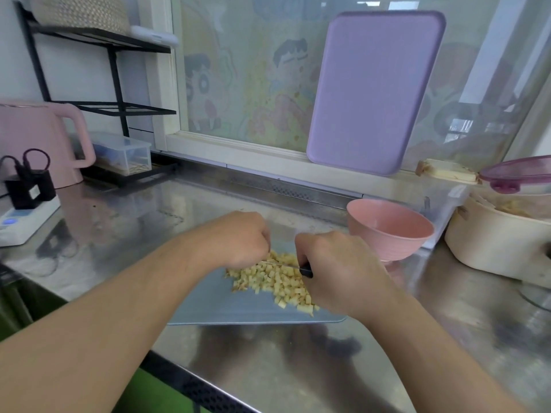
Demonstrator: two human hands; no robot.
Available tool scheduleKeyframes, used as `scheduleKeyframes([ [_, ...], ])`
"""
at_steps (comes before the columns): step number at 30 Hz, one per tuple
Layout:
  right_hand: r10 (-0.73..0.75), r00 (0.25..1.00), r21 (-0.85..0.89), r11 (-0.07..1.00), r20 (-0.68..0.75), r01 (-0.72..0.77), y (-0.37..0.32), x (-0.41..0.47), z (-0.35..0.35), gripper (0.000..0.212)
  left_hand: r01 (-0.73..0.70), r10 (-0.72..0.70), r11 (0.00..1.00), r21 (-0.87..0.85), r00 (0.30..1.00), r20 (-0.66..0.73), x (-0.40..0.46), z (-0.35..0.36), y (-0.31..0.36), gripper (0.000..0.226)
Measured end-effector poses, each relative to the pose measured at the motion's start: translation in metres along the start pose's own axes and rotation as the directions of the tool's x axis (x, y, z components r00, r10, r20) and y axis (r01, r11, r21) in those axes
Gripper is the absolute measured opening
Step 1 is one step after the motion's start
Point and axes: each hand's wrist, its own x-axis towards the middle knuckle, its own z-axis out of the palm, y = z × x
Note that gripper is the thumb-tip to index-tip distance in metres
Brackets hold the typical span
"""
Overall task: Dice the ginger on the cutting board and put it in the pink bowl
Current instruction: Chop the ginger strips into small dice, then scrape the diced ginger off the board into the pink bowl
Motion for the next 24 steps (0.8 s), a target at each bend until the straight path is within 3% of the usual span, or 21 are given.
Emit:
scheduleKeyframes([
  [3, -0.001, 1.000, -0.008, 1.000, -0.003, 0.001, 0.000, 0.000, 0.001, 0.016, -0.086, 0.063, 0.983, -0.163, 0.988, -0.139, 0.002, 0.006, 0.003, 0.036],
  [5, -0.006, 1.000, -0.016, 1.000, -0.011, 0.006, -0.001, 0.000, 0.000, 0.017, -0.149, 0.128, 0.960, -0.237, 0.987, -0.100, 0.001, 0.006, 0.008, 0.041],
  [8, -0.022, 0.999, -0.009, 1.000, -0.034, 0.022, -0.003, 0.000, 0.000, 0.012, -0.161, 0.170, 0.972, -0.171, 0.984, 0.043, 0.000, 0.007, 0.015, 0.051],
  [10, -0.038, 0.998, 0.004, 0.999, -0.044, 0.038, -0.004, -0.001, 0.000, 0.015, -0.161, 0.172, 0.981, -0.109, 0.980, 0.097, 0.001, 0.008, 0.017, 0.044],
  [13, -0.050, 0.998, 0.029, 0.998, -0.024, 0.050, -0.003, -0.001, -0.002, 0.016, -0.140, 0.143, 0.990, -0.030, 0.983, 0.116, 0.003, 0.009, 0.017, 0.030],
  [17, -0.045, 0.998, 0.001, 0.999, -0.044, 0.045, 0.000, 0.000, 0.000, 0.019, -0.129, 0.129, 0.992, 0.003, 0.988, 0.090, 0.002, 0.009, 0.015, 0.033],
  [19, -0.020, 0.999, 0.005, 1.000, -0.050, 0.021, 0.001, 0.000, 0.002, 0.020, -0.138, 0.138, 0.990, -0.027, 0.990, -0.021, 0.000, 0.008, 0.015, 0.030],
  [21, 0.010, 0.998, 0.040, 0.999, -0.059, -0.007, 0.003, 0.000, 0.003, 0.016, -0.203, 0.178, 0.977, -0.068, 0.947, -0.269, -0.004, 0.008, 0.014, 0.019],
  [22, 0.023, 0.997, 0.057, 0.998, -0.075, -0.019, 0.005, 0.001, 0.003, 0.014, -0.265, 0.214, 0.962, -0.064, 0.880, -0.425, -0.007, 0.008, 0.014, 0.012],
  [24, 0.063, 0.992, 0.107, 0.993, -0.109, -0.051, 0.011, 0.001, 0.005, 0.014, -0.385, 0.269, 0.923, -0.020, 0.680, -0.682, -0.016, 0.009, 0.014, 0.005],
])
